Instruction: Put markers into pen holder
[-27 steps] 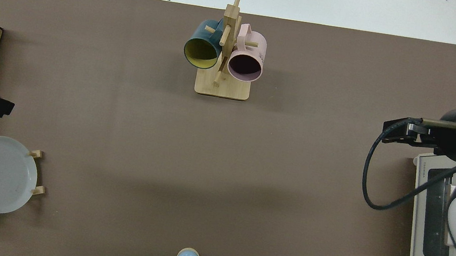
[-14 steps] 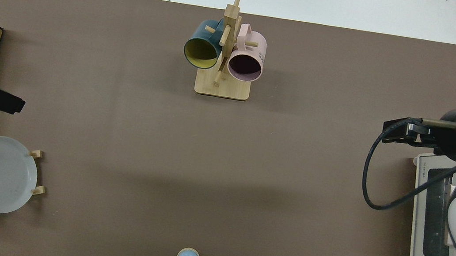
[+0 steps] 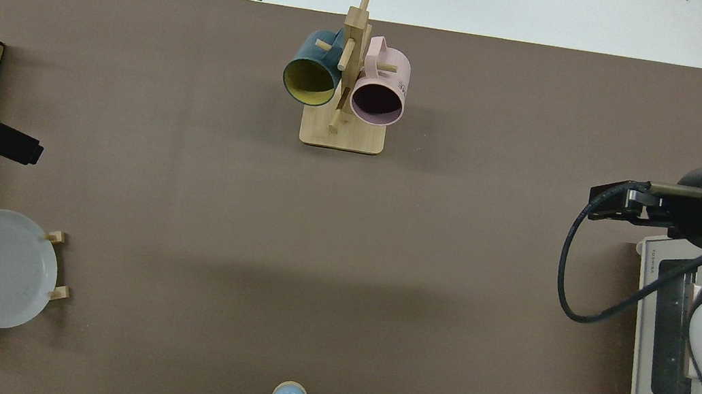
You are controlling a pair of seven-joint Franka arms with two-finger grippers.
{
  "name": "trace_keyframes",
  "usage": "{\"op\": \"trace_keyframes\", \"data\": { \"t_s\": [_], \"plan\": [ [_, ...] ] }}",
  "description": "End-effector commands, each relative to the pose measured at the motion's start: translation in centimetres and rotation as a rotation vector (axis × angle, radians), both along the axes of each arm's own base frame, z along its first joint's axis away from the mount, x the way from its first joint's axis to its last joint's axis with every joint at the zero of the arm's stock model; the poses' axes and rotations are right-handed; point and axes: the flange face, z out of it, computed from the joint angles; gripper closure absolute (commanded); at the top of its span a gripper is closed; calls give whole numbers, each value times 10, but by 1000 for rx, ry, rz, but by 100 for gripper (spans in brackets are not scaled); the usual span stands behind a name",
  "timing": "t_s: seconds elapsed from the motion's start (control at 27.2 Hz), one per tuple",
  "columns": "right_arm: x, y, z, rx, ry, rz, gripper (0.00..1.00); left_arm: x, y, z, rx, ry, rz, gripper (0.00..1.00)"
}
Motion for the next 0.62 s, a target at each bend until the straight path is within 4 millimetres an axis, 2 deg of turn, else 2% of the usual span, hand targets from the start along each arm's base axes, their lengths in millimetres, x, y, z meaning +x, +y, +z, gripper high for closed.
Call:
{"op": "trace_keyframes", "data": {
  "t_s": [0.0, 0.59],
  "plan": [
    [1, -2, 1, 5, -17, 16, 0, 1, 0, 7, -6, 8, 15, 1],
    [1, -2, 1, 5, -17, 16, 0, -3, -1, 11, -11, 2, 47, 0]
  ]
}}
